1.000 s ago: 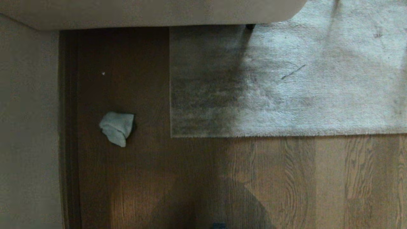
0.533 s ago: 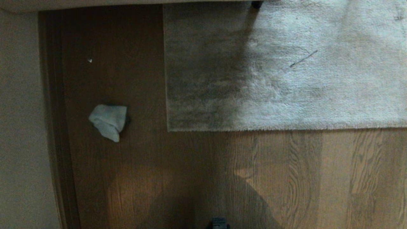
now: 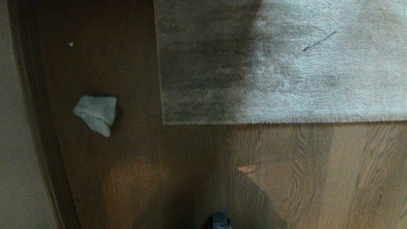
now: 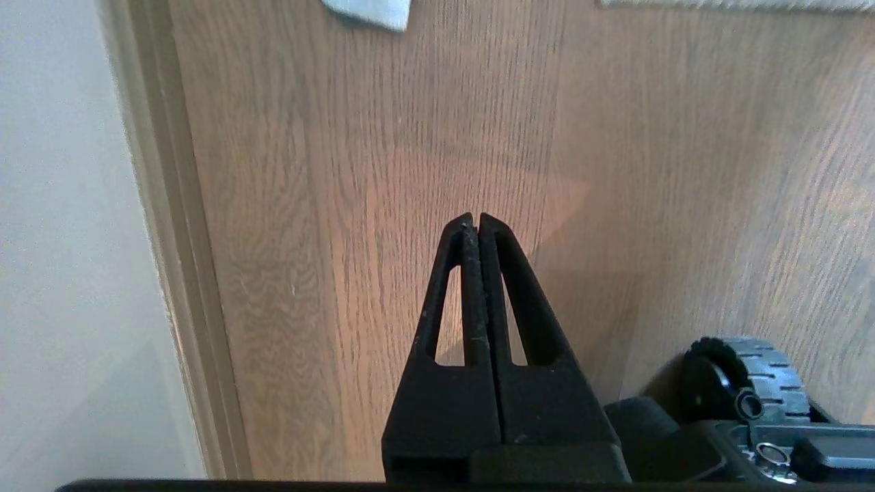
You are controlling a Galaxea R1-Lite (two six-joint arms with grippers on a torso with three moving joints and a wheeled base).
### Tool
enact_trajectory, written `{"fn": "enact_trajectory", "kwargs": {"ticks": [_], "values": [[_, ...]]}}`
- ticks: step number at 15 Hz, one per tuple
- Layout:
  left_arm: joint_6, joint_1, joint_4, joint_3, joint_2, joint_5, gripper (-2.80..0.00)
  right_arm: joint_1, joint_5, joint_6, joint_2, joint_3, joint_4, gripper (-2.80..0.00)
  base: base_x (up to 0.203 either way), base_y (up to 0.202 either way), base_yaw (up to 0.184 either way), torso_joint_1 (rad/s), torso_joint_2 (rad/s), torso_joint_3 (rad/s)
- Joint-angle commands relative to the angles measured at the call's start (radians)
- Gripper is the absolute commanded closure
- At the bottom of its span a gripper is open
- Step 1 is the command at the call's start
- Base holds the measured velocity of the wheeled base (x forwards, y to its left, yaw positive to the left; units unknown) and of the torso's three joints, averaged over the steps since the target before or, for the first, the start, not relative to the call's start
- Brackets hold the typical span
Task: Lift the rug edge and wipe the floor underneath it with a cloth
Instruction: Pick up the rag
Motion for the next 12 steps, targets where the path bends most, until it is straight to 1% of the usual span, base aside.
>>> {"fn": "enact_trajectory", "kwargs": {"ticks": [1,3,5,12], "values": [[-0.001,0.0,0.0,0.0,0.0,0.0,0.0,0.0,0.0,0.0,0.0,0.0,0.0,0.0,0.0,0.0,0.0,0.007,0.0,-0.202],[-0.001,0.0,0.0,0.0,0.0,0.0,0.0,0.0,0.0,0.0,0.0,0.0,0.0,0.0,0.0,0.0,0.0,0.002,0.01,-0.14],[-0.001,0.0,0.0,0.0,0.0,0.0,0.0,0.0,0.0,0.0,0.0,0.0,0.0,0.0,0.0,0.0,0.0,0.002,0.01,-0.049],[-0.001,0.0,0.0,0.0,0.0,0.0,0.0,0.0,0.0,0.0,0.0,0.0,0.0,0.0,0.0,0.0,0.0,0.0,0.0,0.0]]}}
